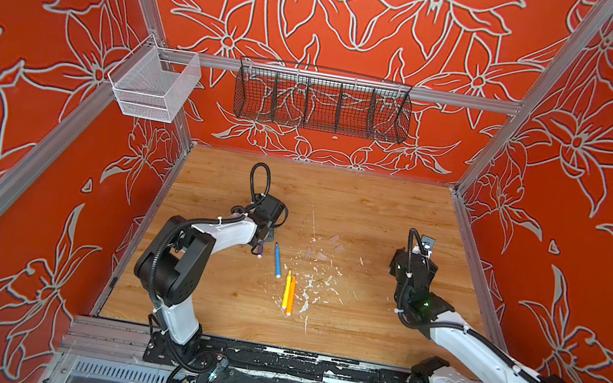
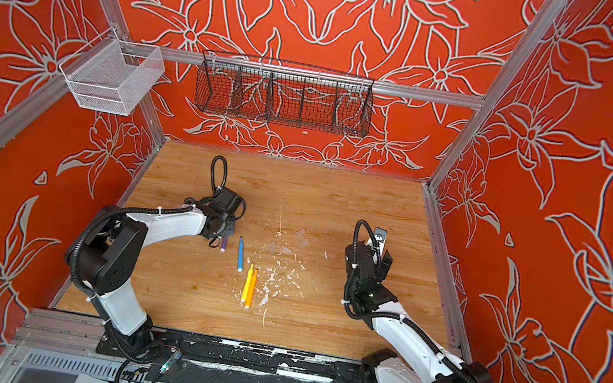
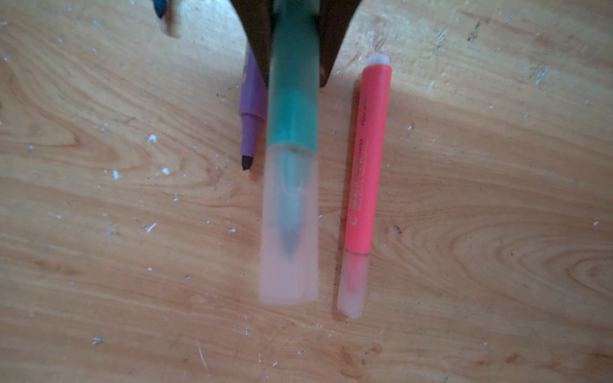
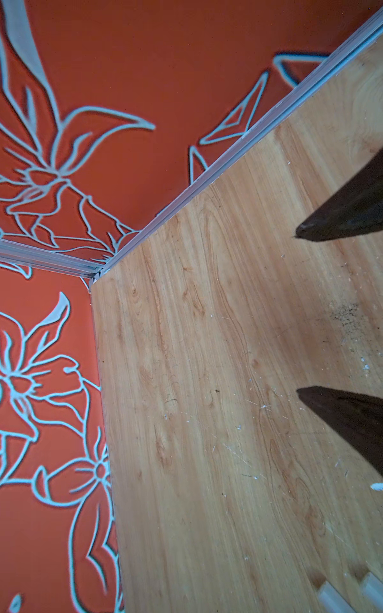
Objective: Insert the pens into the pen caps
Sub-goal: 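Lower the capped green marker beside the pink marker and open the left gripper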
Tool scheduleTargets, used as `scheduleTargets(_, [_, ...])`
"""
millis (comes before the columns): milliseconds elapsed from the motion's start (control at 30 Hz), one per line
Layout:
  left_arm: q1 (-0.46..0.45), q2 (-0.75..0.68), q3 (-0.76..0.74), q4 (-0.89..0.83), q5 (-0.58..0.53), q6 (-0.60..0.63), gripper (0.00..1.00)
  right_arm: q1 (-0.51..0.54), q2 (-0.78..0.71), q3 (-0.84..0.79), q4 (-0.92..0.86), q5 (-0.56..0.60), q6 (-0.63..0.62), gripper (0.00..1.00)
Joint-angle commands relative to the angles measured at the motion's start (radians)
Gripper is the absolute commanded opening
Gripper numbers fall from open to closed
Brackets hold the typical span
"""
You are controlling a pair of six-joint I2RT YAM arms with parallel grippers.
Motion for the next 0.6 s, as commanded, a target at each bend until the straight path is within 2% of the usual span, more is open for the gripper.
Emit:
scheduleTargets(0, [0.011, 0.02, 0.03, -0.077, -0.015, -0.012, 0.0, -0.002, 0.0, 0.027, 0.004, 0.002, -0.001, 0.71])
scheduleTargets(133, [0.013, 0.02, 0.034, -0.102, -0.043, -0.026, 0.07, -0.001, -0.011, 0.018, 0.007, 0.001, 0.0, 0.71])
scheduleTargets(300, [0.013, 0.046, 0.058, -0.159, -0.061, -0.037, 0.08, -0.001, -0.019, 0.013, 0.01, -0.001, -0.001, 0.71])
scheduleTargets(567, [0.013, 0.07, 0.083, -0.18, -0.054, -0.034, 0.17, -0.001, -0.022, 0.01, 0.01, -0.004, 0.0, 0.71])
